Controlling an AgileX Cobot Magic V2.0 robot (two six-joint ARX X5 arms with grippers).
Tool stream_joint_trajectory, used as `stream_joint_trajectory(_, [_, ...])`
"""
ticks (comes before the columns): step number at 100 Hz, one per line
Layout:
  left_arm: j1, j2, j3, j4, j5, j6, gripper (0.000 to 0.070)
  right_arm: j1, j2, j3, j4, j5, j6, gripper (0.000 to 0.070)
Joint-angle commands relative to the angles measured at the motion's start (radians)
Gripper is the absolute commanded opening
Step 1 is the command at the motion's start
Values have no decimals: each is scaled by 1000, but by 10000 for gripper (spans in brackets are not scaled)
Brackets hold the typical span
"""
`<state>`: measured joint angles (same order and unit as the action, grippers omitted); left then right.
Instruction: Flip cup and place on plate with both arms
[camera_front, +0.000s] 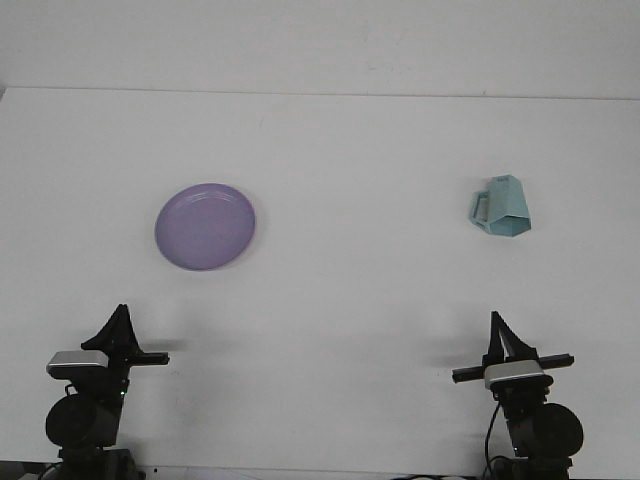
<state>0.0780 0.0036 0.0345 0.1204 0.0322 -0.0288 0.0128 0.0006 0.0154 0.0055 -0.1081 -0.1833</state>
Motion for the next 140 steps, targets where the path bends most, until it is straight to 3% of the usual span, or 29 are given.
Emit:
stream_joint_trajectory(1, [0,0,-20,14,1,-6,15,1,0,-3,10,3,-4,0])
stream_joint_trajectory(72, [0,0,-20,15,1,-16,15,1,0,-3,20,3,0,0])
stream_joint_trajectory(98, [0,0,-20,10,1,-52,15,2,0,-3,53,1,97,0])
stream_joint_trajectory(105, [0,0,-20,13,1,-64,15,2,0,-3,54,2,178,0])
stream_joint_trajectory(112, [0,0,-20,15,1,-67,15,2,0,-3,64,8,309,0])
stream_joint_trajectory(119, [0,0,-20,15,1,-67,14,0,0,3,89,17,366,0])
stream_joint_trajectory(140, [0,0,-19,15,1,-71,14,0,51,166,-24,174,373,0])
